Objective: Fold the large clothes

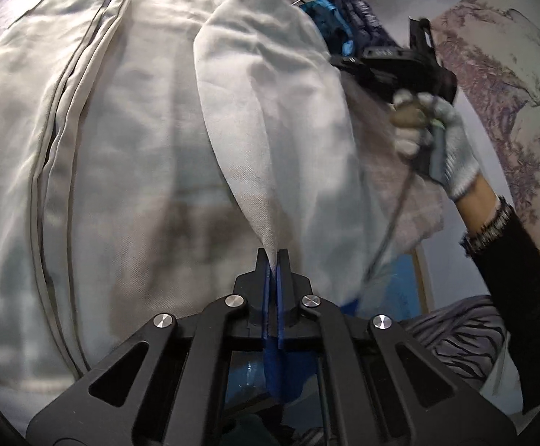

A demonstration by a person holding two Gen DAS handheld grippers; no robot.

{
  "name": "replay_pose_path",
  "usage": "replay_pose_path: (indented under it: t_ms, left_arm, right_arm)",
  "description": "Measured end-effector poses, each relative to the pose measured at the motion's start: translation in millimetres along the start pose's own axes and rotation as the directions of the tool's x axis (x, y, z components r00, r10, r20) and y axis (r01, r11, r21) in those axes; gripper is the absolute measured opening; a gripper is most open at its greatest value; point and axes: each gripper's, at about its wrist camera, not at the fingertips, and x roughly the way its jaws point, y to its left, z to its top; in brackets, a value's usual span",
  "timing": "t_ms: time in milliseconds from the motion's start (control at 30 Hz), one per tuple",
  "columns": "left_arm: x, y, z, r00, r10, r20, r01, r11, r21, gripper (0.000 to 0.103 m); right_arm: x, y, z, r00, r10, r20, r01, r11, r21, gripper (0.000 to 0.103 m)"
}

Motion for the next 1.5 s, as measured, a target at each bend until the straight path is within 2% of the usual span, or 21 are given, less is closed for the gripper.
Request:
replay_pose_path:
  t_ms: [33, 100, 167, 233, 300, 333, 400, 433, 467, 600, 667, 733, 867, 1000, 1100, 1200, 1300, 1433, 1467, 1500]
  left_arm:
    - [-2.6, -5.9, -4.1, 1.0, -0.016, -0.001, 0.016, 1.0, 0.011, 0.0]
    - [-3.0, -20.4, -10.9, 1.0, 0.002, -0.007, -0.002, 0.998, 0.071, 0.0]
    - [3.3, -29.4, -13.9, 0.998, 0.063, -0.006, -0.062, 0.989, 0.134, 0.0]
    - [7.0, -27.3, -11.5, 0.997, 0.072, -0.022, -0.069, 0.99, 0.126, 0.0]
    - [1.4, -21.5, -10.0, 0.998, 0.048, -0.028, -0.045, 0.994, 0.096, 0.0]
    - [-1.2, -19.9, -9.9, 0.999, 0.041, -0.032, -0.038, 0.995, 0.089, 0.002]
    - [-11.9, -16.9, -2.0, 0.999, 0.033, -0.019, -0.032, 0.996, 0.084, 0.013]
    - [-17.3, -15.1, 4.1, 0.999, 0.037, -0.006, -0.036, 0.996, 0.08, 0.023]
    - [-24.8, -11.2, 14.0, 0.999, 0.037, 0.012, -0.038, 0.997, 0.071, 0.028]
    - [-45.1, -1.7, 73.9, 0.994, 0.039, 0.103, -0.043, 0.998, 0.035, 0.034]
    - [-47.3, 1.6, 109.3, 0.99, 0.049, 0.136, -0.054, 0.998, 0.035, 0.048]
    - [-43.9, 9.9, 142.6, 0.985, 0.052, 0.164, -0.054, 0.999, 0.004, 0.051]
    - [-20.0, 39.7, 216.8, 0.982, 0.039, 0.185, -0.019, 0.994, -0.108, 0.054]
    - [10.9, 70.4, 279.0, 0.979, 0.026, 0.203, 0.019, 0.976, -0.216, 0.054]
    - [40.5, 91.9, 314.1, 0.977, 0.028, 0.209, 0.034, 0.958, -0.286, 0.054]
    - [64.7, 111.4, 333.9, 0.976, 0.039, 0.214, 0.037, 0.939, -0.343, 0.057]
    - [92.6, 127.4, 352.9, 0.978, 0.004, 0.211, 0.078, 0.923, -0.378, 0.057]
    - [113.8, 132.0, 370.0, 0.972, -0.051, 0.229, 0.134, 0.923, -0.361, 0.056]
    - [116.1, 131.2, 372.8, 0.97, -0.062, 0.233, 0.143, 0.925, -0.352, 0.046]
    - [115.9, 128.4, 373.9, 0.969, -0.07, 0.238, 0.15, 0.929, -0.338, 0.029]
  right_arm:
    - [-4.2, 2.1, 4.7, 1.0, 0.002, 0.019, -0.002, 1.0, -0.007, 0.0]
    - [-15.9, 7.3, 13.2, 0.998, 0.014, 0.065, -0.013, 1.0, -0.028, 0.0]
    - [-10.4, 13.9, 13.9, 0.997, -0.057, 0.046, 0.06, 0.995, -0.082, 0.0]
    - [8.4, 17.9, 5.6, 0.992, -0.129, -0.006, 0.127, 0.983, -0.129, 0.001]
    - [17.4, 14.3, -0.2, 0.985, -0.163, -0.051, 0.154, 0.977, -0.147, 0.007]
    - [15.5, 11.1, -1.9, 0.987, -0.151, -0.062, 0.141, 0.979, -0.147, 0.015]
    - [-0.1, 5.4, -3.4, 0.992, -0.119, -0.03, 0.114, 0.985, -0.131, 0.023]
    - [-11.1, 1.8, -3.6, 0.995, -0.096, -0.014, 0.094, 0.989, -0.116, 0.027]
    - [-21.2, -1.8, -4.9, 0.998, -0.065, -0.005, 0.064, 0.993, -0.097, 0.028]
    - [-50.8, 6.8, -24.2, 0.999, 0.031, 0.016, -0.029, 0.995, -0.101, 0.028]
    - [-59.0, 23.5, -41.6, 0.997, 0.076, 0.009, -0.074, 0.988, -0.138, 0.028]
    - [-63.0, 42.2, -58.3, 0.993, 0.117, -0.008, -0.116, 0.975, -0.19, 0.028]
    - [-55.5, 84.5, -86.9, 0.99, 0.135, -0.047, -0.143, 0.935, -0.325, 0.028]
    - [-30.3, 107.8, -100.2, 0.988, 0.122, -0.099, -0.153, 0.887, -0.436, 0.028]
    - [-16.8, 111.2, -104.1, 0.982, 0.128, -0.136, -0.178, 0.866, -0.467, 0.028]
    - [-5.3, 110.1, -106.3, 0.971, 0.154, -0.182, -0.223, 0.857, -0.464, 0.028]
    - [-0.1, 107.0, -116.4, 0.967, 0.146, -0.208, -0.231, 0.845, -0.483, 0.028]
    - [16.3, 103.0, -128.7, 0.965, 0.113, -0.238, -0.224, 0.83, -0.511, 0.028]
    - [18.6, 101.7, -130.6, 0.965, 0.116, -0.236, -0.226, 0.827, -0.515, 0.028]
    - [18.0, 101.5, -131.0, 0.966, 0.125, -0.227, -0.229, 0.822, -0.521, 0.028]
